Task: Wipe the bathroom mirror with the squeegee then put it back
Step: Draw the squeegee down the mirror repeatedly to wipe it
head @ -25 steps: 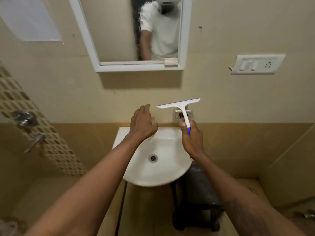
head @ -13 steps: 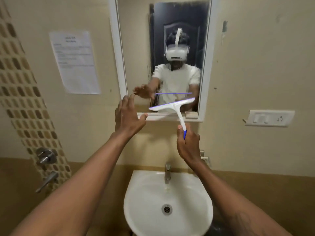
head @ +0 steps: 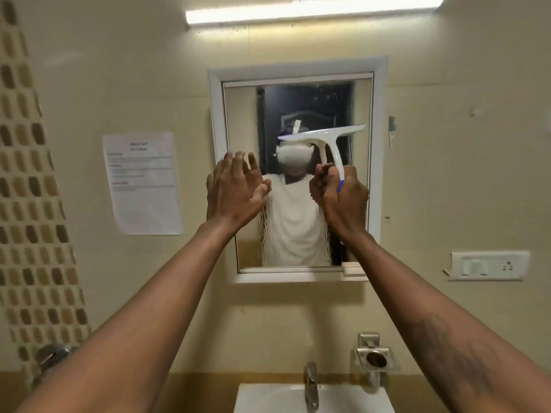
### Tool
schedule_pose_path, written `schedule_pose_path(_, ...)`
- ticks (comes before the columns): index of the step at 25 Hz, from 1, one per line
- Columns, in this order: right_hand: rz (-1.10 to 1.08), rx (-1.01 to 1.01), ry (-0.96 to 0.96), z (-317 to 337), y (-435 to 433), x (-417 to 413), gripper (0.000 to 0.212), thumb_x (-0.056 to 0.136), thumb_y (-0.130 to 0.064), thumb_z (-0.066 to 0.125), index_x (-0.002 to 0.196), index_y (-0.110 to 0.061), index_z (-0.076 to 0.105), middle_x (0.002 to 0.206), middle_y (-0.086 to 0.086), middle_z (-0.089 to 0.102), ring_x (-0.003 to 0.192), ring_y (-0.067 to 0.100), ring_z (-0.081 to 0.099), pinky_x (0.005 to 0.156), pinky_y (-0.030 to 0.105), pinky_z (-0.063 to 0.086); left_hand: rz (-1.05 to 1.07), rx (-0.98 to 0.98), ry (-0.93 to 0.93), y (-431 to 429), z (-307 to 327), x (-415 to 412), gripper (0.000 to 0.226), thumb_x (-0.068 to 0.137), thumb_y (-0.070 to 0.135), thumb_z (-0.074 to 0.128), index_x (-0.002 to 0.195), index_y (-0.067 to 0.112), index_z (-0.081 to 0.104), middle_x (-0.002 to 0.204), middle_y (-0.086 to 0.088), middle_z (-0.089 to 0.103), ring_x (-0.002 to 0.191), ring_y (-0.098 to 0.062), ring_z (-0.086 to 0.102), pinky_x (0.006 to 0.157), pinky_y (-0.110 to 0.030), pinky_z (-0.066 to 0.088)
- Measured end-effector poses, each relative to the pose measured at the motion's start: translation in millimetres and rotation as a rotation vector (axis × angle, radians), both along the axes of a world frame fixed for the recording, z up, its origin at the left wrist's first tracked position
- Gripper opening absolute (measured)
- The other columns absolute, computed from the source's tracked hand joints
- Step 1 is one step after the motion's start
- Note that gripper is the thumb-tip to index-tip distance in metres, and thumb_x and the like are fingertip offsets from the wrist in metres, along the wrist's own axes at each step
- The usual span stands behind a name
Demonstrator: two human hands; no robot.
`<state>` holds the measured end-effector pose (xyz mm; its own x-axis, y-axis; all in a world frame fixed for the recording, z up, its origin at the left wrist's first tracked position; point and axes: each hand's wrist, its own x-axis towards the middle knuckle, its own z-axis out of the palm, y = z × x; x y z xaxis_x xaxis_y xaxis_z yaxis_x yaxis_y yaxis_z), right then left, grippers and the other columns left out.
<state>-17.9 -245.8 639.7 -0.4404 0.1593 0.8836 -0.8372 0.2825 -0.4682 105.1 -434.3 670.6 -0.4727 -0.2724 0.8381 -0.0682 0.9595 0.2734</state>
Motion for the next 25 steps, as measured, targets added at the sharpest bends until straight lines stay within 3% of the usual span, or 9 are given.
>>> schedule_pose_path(5, -0.069, -0.055, 0.057, 56, -14, -9, 0.03, 0.109, -0.036, 0.043, 0.102, -0.011, 0.058, 0.072, -0.01, 0.056, 0.062, 0.007, 0.059, 0.054, 0.031, 0.051, -0.005, -0.044, 0.088, -29, 37, -8, 0.076, 0.091, 0.052, 0.068, 0.151, 0.017, 0.039, 0.159, -0.012, 0.045, 0.148, -0.032, 0.045, 0.12, -0.058, 0.04)
schedule_pose_path(8, -0.085, -0.059, 0.062, 79, -17, -14, 0.03, 0.109, -0.036, 0.043, 0.106, -0.01, 0.057, 0.078, -0.001, 0.062, 0.068, 0.017, 0.063, 0.058, 0.032, 0.053, -0.013, -0.078, 0.119, -35, 48, -14, 0.076, 0.091, 0.052, 0.068, 0.151, 0.016, 0.039, 0.16, -0.013, 0.045, 0.149, -0.033, 0.045, 0.121, -0.059, 0.039)
schedule_pose_path(12, -0.067, -0.037, 0.065, 88, -18, -23, 0.028, 0.109, -0.032, 0.044, 0.111, -0.008, 0.058, 0.082, 0.001, 0.065, 0.068, 0.013, 0.065, 0.058, 0.027, 0.054, -0.039, -0.069, 0.155, -35, 55, -26, 0.077, 0.09, 0.051, 0.071, 0.151, 0.016, 0.041, 0.157, -0.011, 0.048, 0.148, -0.032, 0.046, 0.121, -0.06, 0.038)
schedule_pose_path(17, -0.082, -0.06, 0.055, 89, -26, -26, 0.03, 0.109, -0.033, 0.044, 0.112, -0.008, 0.058, 0.08, -0.004, 0.061, 0.065, 0.007, 0.059, 0.053, 0.015, 0.041, -0.049, -0.081, 0.169, -26, 54, -36, 0.075, 0.092, 0.048, 0.071, 0.152, 0.015, 0.041, 0.159, -0.012, 0.046, 0.15, -0.032, 0.043, 0.123, -0.06, 0.035)
schedule_pose_path(21, -0.052, -0.101, 0.03, 94, -39, -27, 0.029, 0.109, -0.033, 0.043, 0.113, -0.008, 0.058, 0.081, -0.002, 0.065, 0.069, 0.013, 0.065, 0.057, 0.023, 0.051, -0.048, -0.069, 0.166, -22, 56, -35, 0.076, 0.093, 0.046, 0.071, 0.154, 0.014, 0.04, 0.162, -0.014, 0.043, 0.153, -0.033, 0.039, 0.126, -0.059, 0.032)
schedule_pose_path(25, -0.031, -0.135, 0.005, 98, -47, -29, 0.03, 0.108, -0.033, 0.042, 0.114, -0.008, 0.058, 0.078, -0.008, 0.059, 0.062, -0.006, 0.052, 0.053, 0.014, 0.039, -0.045, -0.075, 0.158, -18, 54, -30, 0.074, 0.093, 0.046, 0.071, 0.153, 0.013, 0.041, 0.161, -0.014, 0.045, 0.153, -0.033, 0.04, 0.125, -0.06, 0.033)
